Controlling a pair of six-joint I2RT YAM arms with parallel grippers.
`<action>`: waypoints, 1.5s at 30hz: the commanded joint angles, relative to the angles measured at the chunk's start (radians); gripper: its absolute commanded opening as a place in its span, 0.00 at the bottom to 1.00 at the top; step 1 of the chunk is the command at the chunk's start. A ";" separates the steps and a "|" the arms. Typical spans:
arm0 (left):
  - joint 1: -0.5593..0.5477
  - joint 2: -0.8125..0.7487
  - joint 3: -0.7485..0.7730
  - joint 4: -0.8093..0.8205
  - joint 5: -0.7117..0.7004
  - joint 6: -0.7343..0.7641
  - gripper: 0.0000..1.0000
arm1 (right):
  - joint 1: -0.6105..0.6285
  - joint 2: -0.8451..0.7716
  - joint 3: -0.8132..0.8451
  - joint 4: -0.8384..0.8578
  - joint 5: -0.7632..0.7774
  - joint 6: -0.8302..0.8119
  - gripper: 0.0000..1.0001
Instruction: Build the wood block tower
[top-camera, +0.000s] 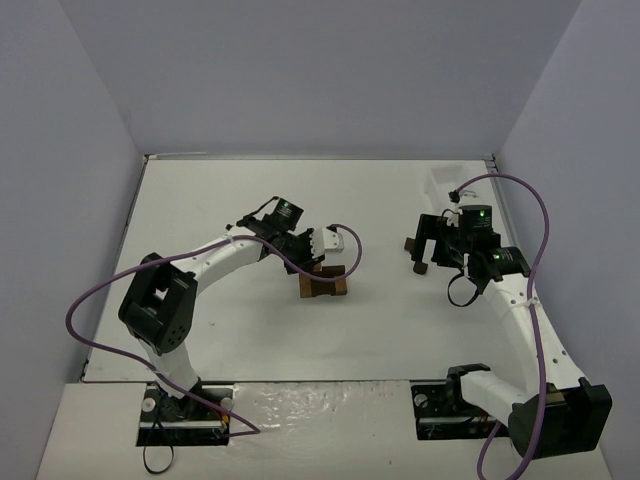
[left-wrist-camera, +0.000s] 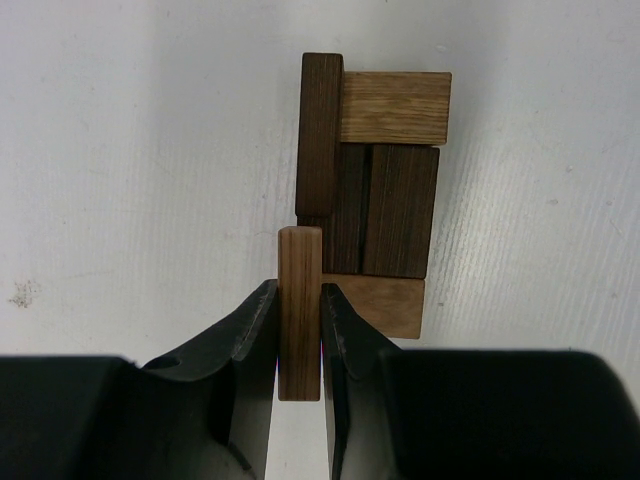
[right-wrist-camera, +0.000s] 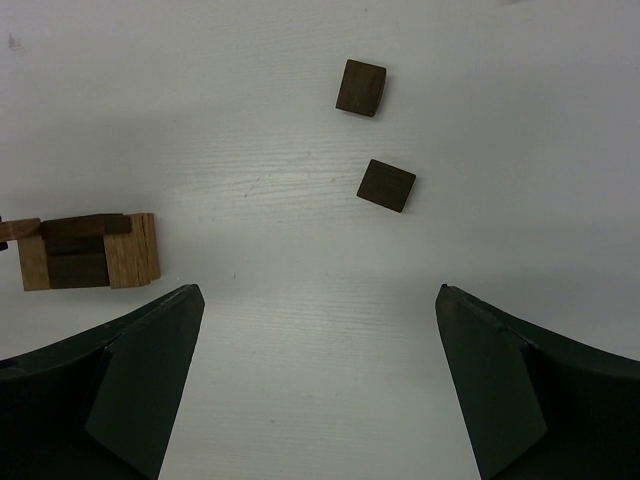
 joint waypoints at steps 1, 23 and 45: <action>0.012 -0.072 0.008 0.008 0.048 0.017 0.05 | -0.004 -0.017 0.022 0.050 -0.018 -0.015 1.00; 0.036 -0.041 0.022 0.000 0.121 0.043 0.06 | -0.004 -0.015 0.011 0.063 -0.046 -0.026 1.00; 0.052 -0.022 0.025 -0.005 0.187 0.069 0.10 | -0.004 -0.008 0.001 0.079 -0.071 -0.038 1.00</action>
